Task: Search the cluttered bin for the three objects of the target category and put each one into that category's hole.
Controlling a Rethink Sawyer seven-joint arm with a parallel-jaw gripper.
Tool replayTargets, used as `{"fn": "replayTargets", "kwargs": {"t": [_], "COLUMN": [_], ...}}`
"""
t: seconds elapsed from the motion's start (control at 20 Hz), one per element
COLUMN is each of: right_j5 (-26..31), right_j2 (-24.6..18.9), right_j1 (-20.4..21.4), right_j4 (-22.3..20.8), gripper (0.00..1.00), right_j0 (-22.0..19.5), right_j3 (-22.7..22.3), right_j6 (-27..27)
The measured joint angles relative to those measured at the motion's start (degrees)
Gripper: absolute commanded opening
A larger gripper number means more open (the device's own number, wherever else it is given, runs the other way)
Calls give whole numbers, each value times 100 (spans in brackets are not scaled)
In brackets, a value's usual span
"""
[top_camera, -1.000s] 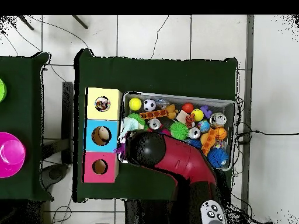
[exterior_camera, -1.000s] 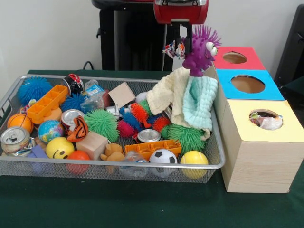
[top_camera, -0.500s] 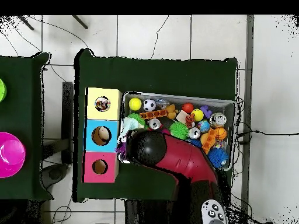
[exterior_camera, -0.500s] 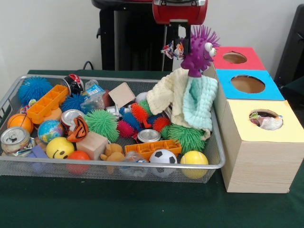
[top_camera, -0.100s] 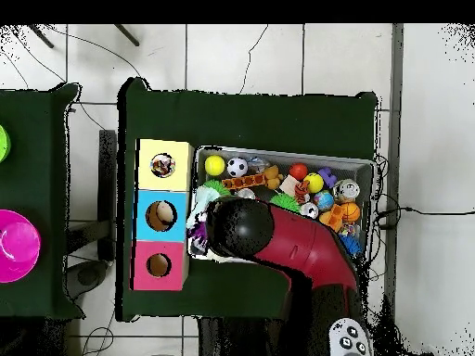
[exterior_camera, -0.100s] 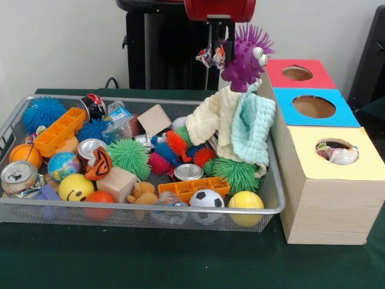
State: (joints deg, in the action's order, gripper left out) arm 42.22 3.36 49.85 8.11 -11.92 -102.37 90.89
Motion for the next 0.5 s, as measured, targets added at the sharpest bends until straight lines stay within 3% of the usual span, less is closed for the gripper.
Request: {"fn": "replayTargets", "kwargs": {"t": [0.5], "right_j5": [76], "right_j2": [96], "right_j1": [0], "right_j4": [-5], "gripper": [100], "right_j0": [0], "right_j3": [198], "right_j6": [0]}}
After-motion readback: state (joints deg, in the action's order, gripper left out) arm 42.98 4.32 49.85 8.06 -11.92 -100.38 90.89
